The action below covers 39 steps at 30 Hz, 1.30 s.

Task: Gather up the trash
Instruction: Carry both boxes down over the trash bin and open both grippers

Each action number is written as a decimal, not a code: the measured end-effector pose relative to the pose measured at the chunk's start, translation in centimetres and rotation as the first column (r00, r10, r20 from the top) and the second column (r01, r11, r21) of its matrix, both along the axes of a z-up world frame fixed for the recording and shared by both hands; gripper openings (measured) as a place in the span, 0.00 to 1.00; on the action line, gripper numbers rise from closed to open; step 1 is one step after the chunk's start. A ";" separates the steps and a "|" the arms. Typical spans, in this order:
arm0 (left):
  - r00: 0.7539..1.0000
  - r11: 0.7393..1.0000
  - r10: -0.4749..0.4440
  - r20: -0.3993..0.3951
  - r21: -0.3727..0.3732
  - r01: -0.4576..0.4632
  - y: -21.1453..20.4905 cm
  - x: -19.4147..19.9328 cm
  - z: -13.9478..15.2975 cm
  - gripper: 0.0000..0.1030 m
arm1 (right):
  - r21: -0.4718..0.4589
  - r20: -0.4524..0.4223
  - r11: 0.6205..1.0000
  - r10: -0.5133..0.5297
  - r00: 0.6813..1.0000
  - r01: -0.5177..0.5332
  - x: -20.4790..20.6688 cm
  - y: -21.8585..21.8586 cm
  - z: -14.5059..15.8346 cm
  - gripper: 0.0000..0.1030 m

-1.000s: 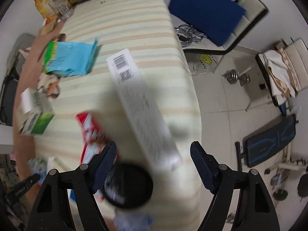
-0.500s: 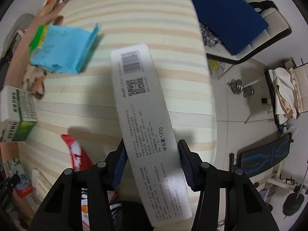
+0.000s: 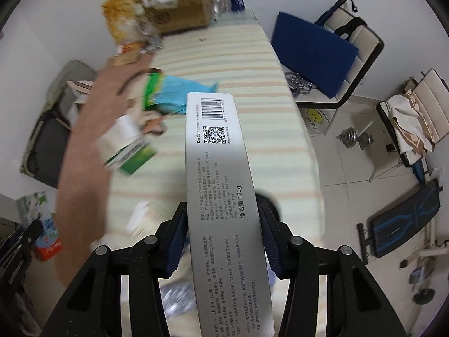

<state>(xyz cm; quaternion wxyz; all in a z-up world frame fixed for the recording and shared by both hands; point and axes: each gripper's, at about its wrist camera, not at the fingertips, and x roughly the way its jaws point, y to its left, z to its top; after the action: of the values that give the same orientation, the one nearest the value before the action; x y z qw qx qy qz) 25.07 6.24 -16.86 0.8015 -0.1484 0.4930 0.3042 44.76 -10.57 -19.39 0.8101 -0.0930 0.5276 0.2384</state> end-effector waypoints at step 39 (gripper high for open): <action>0.904 0.935 -0.174 -0.391 -0.352 0.027 -8.3 -21.1 -53.4 0.27 | -0.167 -0.594 0.984 -0.054 0.803 -0.057 -37.1 -10.9 -57.4 0.50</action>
<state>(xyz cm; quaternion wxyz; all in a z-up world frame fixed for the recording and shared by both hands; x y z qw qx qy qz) 4.00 -2.11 -70.22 0.6552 -0.1896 0.7042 0.1971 7.64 -21.52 -76.83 0.5916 -0.0852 0.7742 0.2084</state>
